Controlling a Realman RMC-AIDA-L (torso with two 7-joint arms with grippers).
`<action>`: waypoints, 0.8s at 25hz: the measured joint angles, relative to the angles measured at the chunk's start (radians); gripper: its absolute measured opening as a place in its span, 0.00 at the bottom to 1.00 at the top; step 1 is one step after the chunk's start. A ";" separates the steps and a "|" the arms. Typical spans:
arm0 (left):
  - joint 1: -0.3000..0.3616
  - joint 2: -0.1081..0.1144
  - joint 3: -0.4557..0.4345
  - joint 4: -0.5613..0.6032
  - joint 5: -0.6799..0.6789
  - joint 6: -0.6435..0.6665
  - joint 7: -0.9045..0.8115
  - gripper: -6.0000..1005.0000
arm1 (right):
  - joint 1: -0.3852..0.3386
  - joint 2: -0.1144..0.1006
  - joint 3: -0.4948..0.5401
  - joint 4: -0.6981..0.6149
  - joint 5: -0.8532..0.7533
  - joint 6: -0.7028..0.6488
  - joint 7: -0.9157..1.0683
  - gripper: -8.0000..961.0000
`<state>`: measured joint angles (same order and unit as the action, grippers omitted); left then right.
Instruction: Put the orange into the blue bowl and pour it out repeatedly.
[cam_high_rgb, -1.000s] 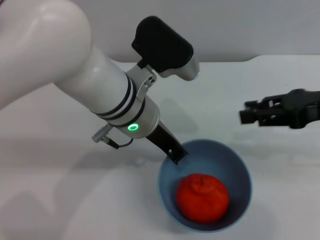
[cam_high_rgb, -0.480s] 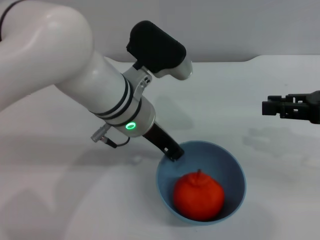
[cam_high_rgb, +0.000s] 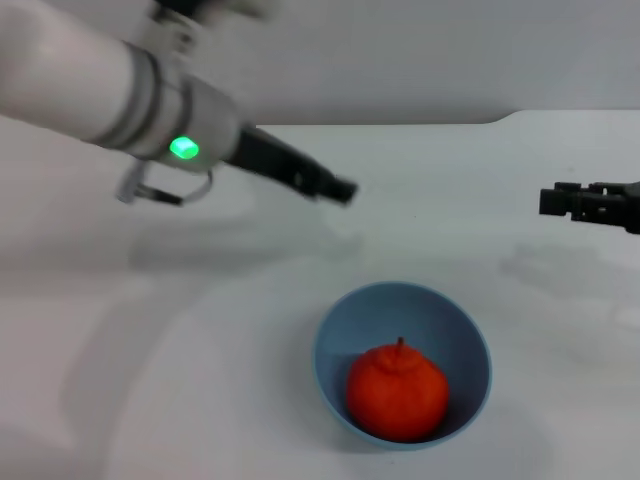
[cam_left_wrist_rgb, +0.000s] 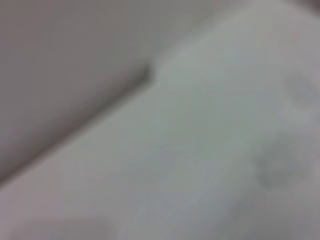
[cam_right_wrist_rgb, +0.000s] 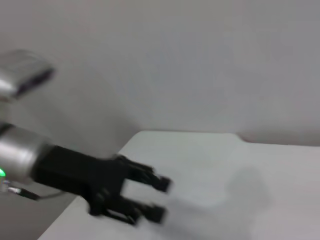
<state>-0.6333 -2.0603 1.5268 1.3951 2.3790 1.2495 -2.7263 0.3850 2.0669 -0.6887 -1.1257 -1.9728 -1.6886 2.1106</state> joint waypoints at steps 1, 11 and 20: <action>0.021 0.000 -0.045 0.013 -0.031 -0.008 0.023 0.46 | -0.003 0.000 0.004 0.012 0.002 0.014 0.000 0.44; 0.229 0.005 -0.613 -0.306 -0.804 -0.032 0.427 0.77 | -0.003 -0.004 0.227 0.383 0.214 0.120 -0.248 0.44; 0.370 -0.007 -0.878 -0.657 -1.259 0.057 1.076 0.79 | -0.034 0.003 0.365 0.817 0.657 0.166 -0.786 0.44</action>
<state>-0.2631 -2.0675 0.6493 0.7381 1.1200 1.3060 -1.6507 0.3514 2.0700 -0.3238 -0.3090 -1.3156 -1.5231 1.3242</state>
